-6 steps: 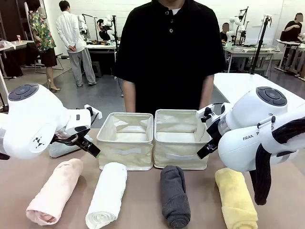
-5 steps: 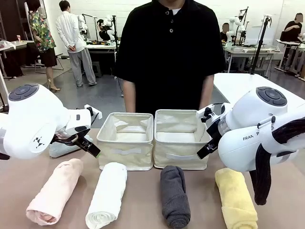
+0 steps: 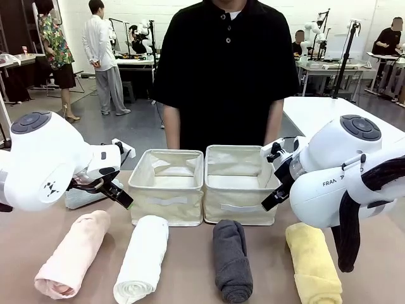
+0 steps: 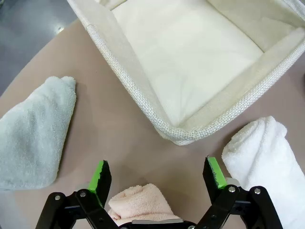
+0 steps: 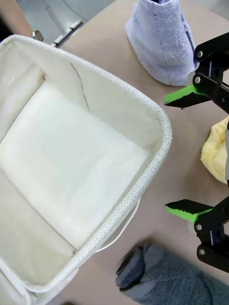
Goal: Sort the towels based on their folding style.
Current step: Pick up one triangle-folded towel and place it in the left Fabric basket.
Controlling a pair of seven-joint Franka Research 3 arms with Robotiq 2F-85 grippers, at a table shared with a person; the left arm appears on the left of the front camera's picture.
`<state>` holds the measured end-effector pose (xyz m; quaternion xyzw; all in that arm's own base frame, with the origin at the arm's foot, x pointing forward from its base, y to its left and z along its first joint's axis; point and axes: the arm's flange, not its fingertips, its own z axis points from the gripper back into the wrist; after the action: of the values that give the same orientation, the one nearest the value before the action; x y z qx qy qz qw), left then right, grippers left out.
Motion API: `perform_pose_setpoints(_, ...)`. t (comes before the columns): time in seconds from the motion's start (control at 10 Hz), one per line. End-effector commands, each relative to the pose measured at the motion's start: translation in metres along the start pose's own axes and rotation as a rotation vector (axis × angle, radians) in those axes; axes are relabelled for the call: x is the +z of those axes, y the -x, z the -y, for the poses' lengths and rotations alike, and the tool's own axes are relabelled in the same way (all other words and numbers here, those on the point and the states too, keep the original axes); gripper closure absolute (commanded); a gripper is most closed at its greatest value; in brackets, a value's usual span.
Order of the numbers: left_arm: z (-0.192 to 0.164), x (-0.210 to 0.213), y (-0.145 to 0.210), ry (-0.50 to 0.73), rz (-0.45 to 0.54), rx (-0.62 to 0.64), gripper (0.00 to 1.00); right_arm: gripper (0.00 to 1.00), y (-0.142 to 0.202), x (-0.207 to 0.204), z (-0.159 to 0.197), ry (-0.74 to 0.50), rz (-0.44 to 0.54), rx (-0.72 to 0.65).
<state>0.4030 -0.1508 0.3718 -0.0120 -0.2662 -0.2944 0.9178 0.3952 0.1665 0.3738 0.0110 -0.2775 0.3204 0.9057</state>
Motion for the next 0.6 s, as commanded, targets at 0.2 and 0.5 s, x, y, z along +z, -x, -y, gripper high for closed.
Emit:
perform_pose_setpoints(0.2, -0.0002, 0.0000, 0.0001, 0.000, 0.000, 0.000, 0.00, 0.00, 0.0000, 0.0000, -0.0001, 0.000, 0.000, 0.000)
perform_pose_setpoints(0.5, -0.0002, 0.0000, 0.0001, 0.000, 0.000, 0.000, 0.00, 0.00, 0.0000, 0.0000, -0.0001, 0.000, 0.000, 0.000)
